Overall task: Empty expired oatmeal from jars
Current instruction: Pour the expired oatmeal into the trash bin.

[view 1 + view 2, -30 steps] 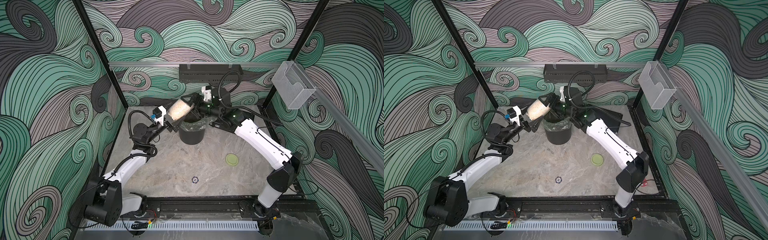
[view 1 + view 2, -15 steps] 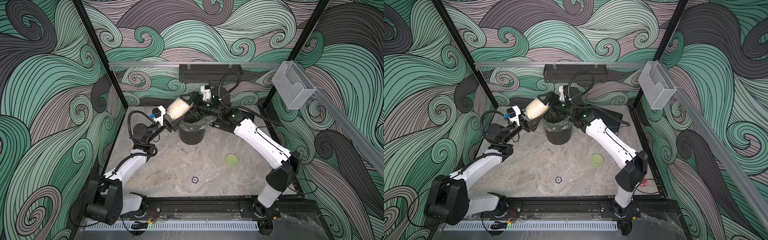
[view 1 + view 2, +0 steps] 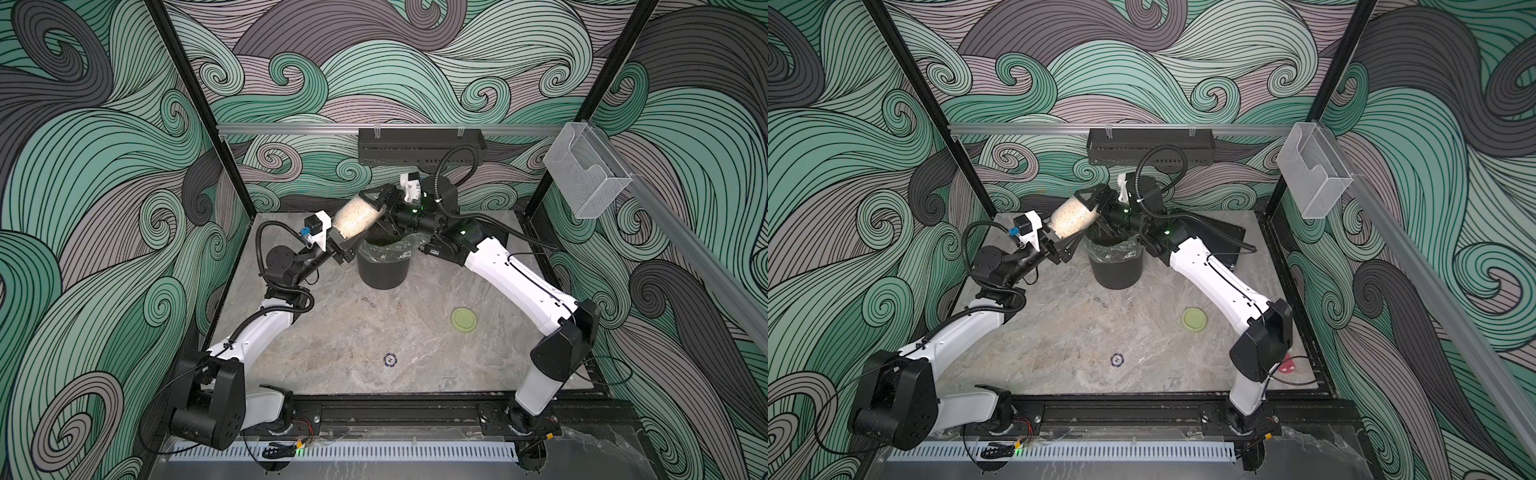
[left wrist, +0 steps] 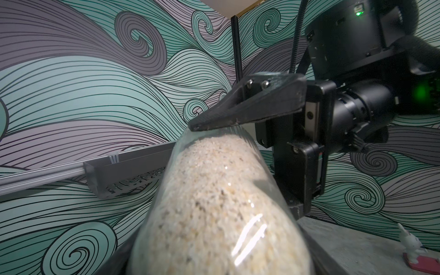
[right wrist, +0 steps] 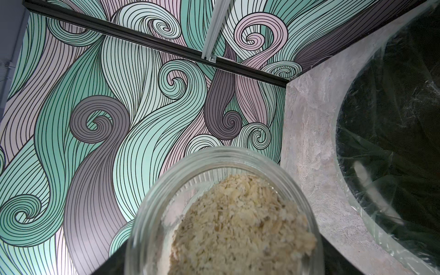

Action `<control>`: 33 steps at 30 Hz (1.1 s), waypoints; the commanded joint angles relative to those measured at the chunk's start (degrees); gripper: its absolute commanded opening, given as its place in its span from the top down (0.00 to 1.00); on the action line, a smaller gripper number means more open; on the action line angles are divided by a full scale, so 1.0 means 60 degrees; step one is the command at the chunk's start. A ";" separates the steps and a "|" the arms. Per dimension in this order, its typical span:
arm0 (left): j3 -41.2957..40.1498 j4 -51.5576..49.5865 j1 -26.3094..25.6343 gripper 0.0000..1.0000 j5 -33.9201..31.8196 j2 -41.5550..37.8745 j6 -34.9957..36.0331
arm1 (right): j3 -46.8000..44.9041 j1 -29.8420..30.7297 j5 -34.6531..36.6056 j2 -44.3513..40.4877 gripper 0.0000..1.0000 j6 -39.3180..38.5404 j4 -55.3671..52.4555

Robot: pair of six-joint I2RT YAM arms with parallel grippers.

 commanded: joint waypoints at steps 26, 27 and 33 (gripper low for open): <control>0.0842 0.0096 0.0484 0.97 -0.0141 -0.0274 -0.0232 | -0.1336 -0.0106 0.0144 -0.0833 0.04 -0.0006 0.0791; 0.0864 0.0075 0.0488 0.97 -0.0126 -0.0260 -0.0243 | -0.1369 -0.0124 0.0139 -0.0840 0.04 -0.0007 0.0780; 0.1010 -0.0214 0.0485 0.98 0.0064 -0.0161 -0.0255 | -0.1995 -0.0262 0.0257 -0.1301 0.03 -0.0118 0.0754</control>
